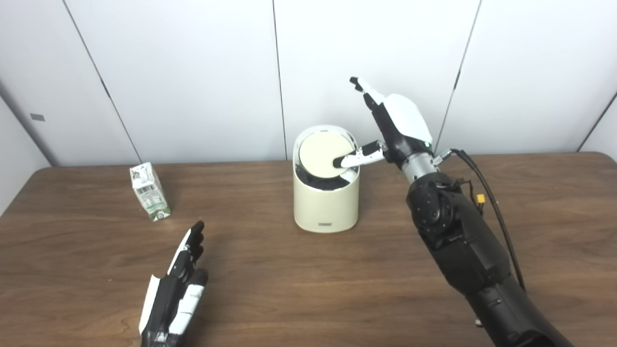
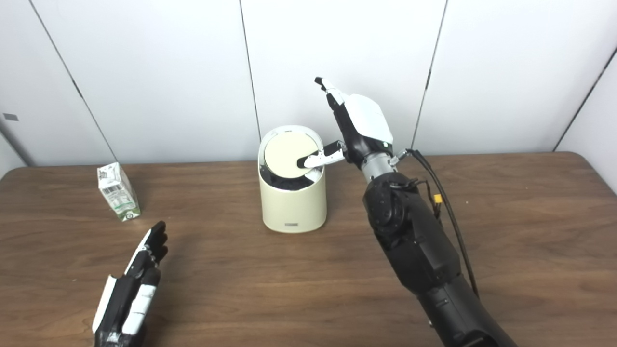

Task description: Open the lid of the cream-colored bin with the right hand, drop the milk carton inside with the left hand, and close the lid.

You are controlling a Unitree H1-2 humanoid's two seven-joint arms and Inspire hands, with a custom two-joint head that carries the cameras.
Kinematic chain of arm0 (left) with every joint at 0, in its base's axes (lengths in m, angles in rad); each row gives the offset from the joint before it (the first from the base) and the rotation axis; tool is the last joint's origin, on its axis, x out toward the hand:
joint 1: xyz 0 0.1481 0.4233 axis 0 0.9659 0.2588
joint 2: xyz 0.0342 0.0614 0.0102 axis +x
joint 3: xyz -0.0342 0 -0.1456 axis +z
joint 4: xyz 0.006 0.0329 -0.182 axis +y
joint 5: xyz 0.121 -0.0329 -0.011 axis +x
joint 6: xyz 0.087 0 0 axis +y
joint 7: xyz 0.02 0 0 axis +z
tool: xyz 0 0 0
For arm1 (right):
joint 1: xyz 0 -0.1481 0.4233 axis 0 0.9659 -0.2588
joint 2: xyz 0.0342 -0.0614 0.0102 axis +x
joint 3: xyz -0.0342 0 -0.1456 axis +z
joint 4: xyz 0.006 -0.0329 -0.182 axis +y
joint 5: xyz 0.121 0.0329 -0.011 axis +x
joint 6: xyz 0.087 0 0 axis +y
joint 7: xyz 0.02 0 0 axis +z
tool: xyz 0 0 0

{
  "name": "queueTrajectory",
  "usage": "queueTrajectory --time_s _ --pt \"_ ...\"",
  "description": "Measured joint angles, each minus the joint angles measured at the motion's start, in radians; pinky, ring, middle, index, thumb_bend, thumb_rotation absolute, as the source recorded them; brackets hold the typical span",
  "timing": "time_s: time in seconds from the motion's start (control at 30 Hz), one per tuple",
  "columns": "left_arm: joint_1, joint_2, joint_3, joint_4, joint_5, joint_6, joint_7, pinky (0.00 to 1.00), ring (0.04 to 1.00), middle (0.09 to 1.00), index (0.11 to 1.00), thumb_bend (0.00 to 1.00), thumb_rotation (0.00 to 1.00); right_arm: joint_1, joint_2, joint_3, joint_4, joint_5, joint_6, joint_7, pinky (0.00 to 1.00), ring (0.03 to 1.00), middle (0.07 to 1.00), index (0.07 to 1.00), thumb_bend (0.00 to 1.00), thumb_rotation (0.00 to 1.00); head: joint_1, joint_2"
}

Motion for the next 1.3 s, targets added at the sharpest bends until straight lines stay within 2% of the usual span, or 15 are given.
queueTrajectory --time_s 0.1,0.2,0.33,0.57,0.7,0.77,0.87,0.97,1.03,1.2,1.27,1.3 --pt "0.0 0.0 0.0 0.0 0.0 0.0 0.0 1.0 1.0 1.0 1.0 0.76 0.81 -0.006 -0.022 0.037 -0.007 -0.044 -0.014 -0.002 0.88 0.953 0.944 0.964 1.0 0.13 -0.002 0.002" --pt "0.001 0.0 0.0 0.0 0.002 0.0 0.0 1.0 1.0 1.0 1.0 0.78 0.84 -0.02 -0.036 0.079 -0.015 -0.108 -0.031 -0.001 0.88 0.959 0.951 0.971 1.0 0.12 -0.003 0.0" --pt "0.001 0.002 -0.003 0.0 0.007 0.0 -0.001 1.0 1.0 1.0 1.0 0.76 0.84 -0.039 -0.048 0.111 -0.016 -0.166 -0.038 0.005 0.89 0.969 0.961 0.974 1.0 0.1 -0.002 -0.002" --pt "0.002 0.006 -0.008 0.001 0.013 -0.001 -0.003 1.0 1.0 1.0 1.0 0.76 0.85 -0.04 -0.047 0.114 -0.012 -0.179 -0.049 0.002 0.88 0.949 0.945 0.964 1.0 0.09 -0.003 -0.002" --pt "0.003 0.006 -0.008 0.0 0.013 -0.001 -0.003 1.0 1.0 1.0 1.0 0.74 0.84 -0.029 -0.043 0.1 -0.012 -0.169 -0.06 -0.001 0.87 0.942 0.942 0.963 1.0 0.13 -0.005 -0.002" --pt "0.003 0.006 -0.008 0.0 0.012 -0.001 -0.003 1.0 1.0 1.0 1.0 0.74 0.84 -0.02 -0.029 0.067 -0.012 -0.128 -0.061 0.005 0.89 0.946 0.938 0.961 1.0 0.19 -0.005 -0.002" --pt "0.003 0.006 -0.01 0.0 0.013 -0.001 -0.003 1.0 1.0 1.0 1.0 0.74 0.85 0.011 0.022 -0.033 -0.001 -0.011 -0.044 0.012 0.85 0.916 0.92 0.95 0.95 0.26 -0.005 -0.002" --pt "0.002 0.005 -0.011 0.0 -0.014 -0.002 -0.008 1.0 1.0 1.0 1.0 0.73 0.84 0.052 0.092 -0.156 -0.005 0.153 -0.012 0.016 0.76 0.881 0.91 0.957 0.81 0.4 -0.005 -0.008" --pt "0.002 0.005 -0.01 0.0 -0.038 -0.002 -0.013 1.0 1.0 1.0 1.0 0.73 0.85 0.063 0.139 -0.219 -0.022 0.234 0.032 0.017 0.75 0.868 0.896 0.949 0.73 0.49 -0.005 -0.009" --pt "-0.001 0.002 -0.01 0.0 -0.071 -0.001 -0.027 1.0 1.0 1.0 1.0 0.73 0.87 0.065 0.17 -0.28 -0.139 0.331 0.156 0.036 0.74 0.852 0.897 0.913 0.62 0.54 -0.005 -0.014" --pt "-0.001 0.002 -0.011 0.0 -0.074 -0.001 -0.029 1.0 1.0 1.0 1.0 0.72 0.88 0.07 0.171 -0.304 -0.16 0.376 0.188 0.048 0.8 0.888 0.915 0.911 0.53 0.57 -0.005 -0.024" --pt "-0.001 0.002 -0.011 0.0 -0.074 -0.001 -0.03 1.0 1.0 1.0 1.0 0.72 0.88 0.083 0.175 -0.332 -0.179 0.423 0.208 0.059 0.81 0.89 0.915 0.912 0.53 0.57 -0.005 -0.025"
